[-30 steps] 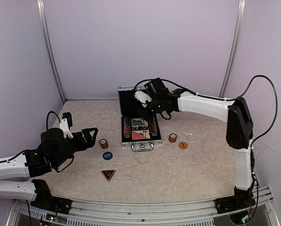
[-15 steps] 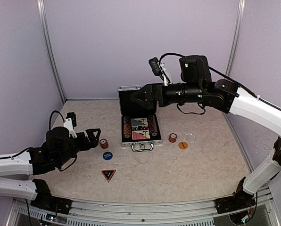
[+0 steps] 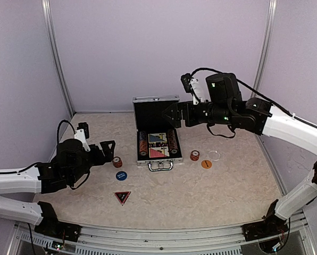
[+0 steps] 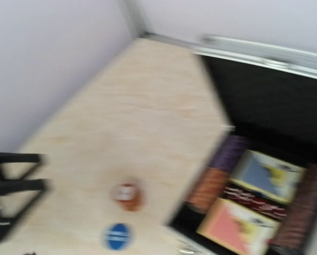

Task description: Pack up texas hold em set

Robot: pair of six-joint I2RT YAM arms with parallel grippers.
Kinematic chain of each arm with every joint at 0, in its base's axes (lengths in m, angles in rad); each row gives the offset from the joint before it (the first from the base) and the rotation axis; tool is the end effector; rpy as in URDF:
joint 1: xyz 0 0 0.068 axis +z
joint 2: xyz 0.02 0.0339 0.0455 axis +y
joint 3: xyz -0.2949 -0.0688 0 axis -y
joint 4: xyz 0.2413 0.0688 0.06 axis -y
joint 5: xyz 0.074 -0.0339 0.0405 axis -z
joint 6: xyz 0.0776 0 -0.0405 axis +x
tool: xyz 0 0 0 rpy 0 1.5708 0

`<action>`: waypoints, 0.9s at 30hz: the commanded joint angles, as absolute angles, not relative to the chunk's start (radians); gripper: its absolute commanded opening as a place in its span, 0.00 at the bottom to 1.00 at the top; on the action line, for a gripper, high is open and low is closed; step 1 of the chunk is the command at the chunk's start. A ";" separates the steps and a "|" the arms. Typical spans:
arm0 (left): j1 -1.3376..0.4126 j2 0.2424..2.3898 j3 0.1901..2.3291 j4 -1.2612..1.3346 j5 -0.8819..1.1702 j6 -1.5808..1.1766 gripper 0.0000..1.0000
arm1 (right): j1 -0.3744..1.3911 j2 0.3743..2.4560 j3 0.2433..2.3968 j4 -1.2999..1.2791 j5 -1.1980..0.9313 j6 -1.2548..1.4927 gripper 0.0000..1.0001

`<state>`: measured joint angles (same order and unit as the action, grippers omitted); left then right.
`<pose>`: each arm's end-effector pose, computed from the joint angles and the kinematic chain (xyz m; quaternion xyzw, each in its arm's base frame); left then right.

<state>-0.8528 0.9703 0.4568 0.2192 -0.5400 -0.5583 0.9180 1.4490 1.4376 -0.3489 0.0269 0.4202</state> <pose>0.1797 -0.1451 0.2498 -0.0436 0.7890 -0.2093 0.5760 0.2252 0.2911 0.4100 -0.1951 0.7988 0.3442 0.4531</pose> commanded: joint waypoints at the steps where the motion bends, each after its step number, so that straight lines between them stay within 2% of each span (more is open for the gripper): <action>1: -0.837 1.020 0.493 0.263 -0.567 -0.510 0.99 | 0.861 1.417 1.355 -0.367 0.178 0.325 1.00; 12: -0.805 1.191 0.559 0.288 -0.578 -0.447 0.99 | 0.667 1.462 1.264 -0.506 0.163 0.259 1.00; 19: -0.803 1.187 0.481 0.317 -0.528 -0.509 0.99 | 0.644 1.481 1.162 -0.517 0.198 0.271 1.00; 27: -0.844 1.099 0.480 0.103 -0.572 -0.629 0.99 | 0.640 1.493 1.106 -0.525 0.213 0.261 1.00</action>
<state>-0.8150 1.1641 0.4820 0.2119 -0.5461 -0.5606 0.6491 1.4906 1.1370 -0.5224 0.1787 0.2729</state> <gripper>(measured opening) 0.990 0.997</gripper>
